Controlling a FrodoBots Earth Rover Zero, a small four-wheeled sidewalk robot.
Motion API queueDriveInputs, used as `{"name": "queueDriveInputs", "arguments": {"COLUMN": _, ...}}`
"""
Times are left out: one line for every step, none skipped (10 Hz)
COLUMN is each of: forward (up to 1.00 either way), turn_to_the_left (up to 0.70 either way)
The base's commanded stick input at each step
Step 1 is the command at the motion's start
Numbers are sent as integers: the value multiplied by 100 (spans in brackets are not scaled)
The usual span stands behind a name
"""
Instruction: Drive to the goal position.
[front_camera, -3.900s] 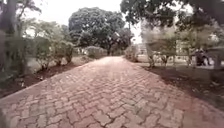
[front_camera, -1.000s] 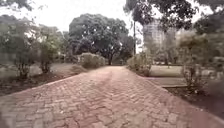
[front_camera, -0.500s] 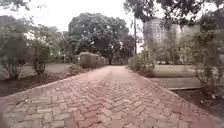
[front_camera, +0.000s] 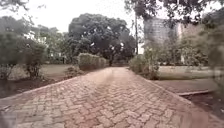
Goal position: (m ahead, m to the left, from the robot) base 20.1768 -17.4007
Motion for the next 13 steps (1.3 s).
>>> {"name": "queueDriveInputs", "arguments": {"forward": 70, "turn_to_the_left": 0}}
{"name": "queueDriveInputs", "arguments": {"forward": 70, "turn_to_the_left": 0}}
{"name": "queueDriveInputs", "arguments": {"forward": 70, "turn_to_the_left": 0}}
{"name": "queueDriveInputs", "arguments": {"forward": 70, "turn_to_the_left": 0}}
{"name": "queueDriveInputs", "arguments": {"forward": 70, "turn_to_the_left": 0}}
{"name": "queueDriveInputs", "arguments": {"forward": 70, "turn_to_the_left": 0}}
{"name": "queueDriveInputs", "arguments": {"forward": 70, "turn_to_the_left": 0}}
{"name": "queueDriveInputs", "arguments": {"forward": 70, "turn_to_the_left": 0}}
{"name": "queueDriveInputs", "arguments": {"forward": 70, "turn_to_the_left": 0}}
{"name": "queueDriveInputs", "arguments": {"forward": 70, "turn_to_the_left": 0}}
{"name": "queueDriveInputs", "arguments": {"forward": 70, "turn_to_the_left": 0}}
{"name": "queueDriveInputs", "arguments": {"forward": 70, "turn_to_the_left": 0}}
{"name": "queueDriveInputs", "arguments": {"forward": 70, "turn_to_the_left": 0}}
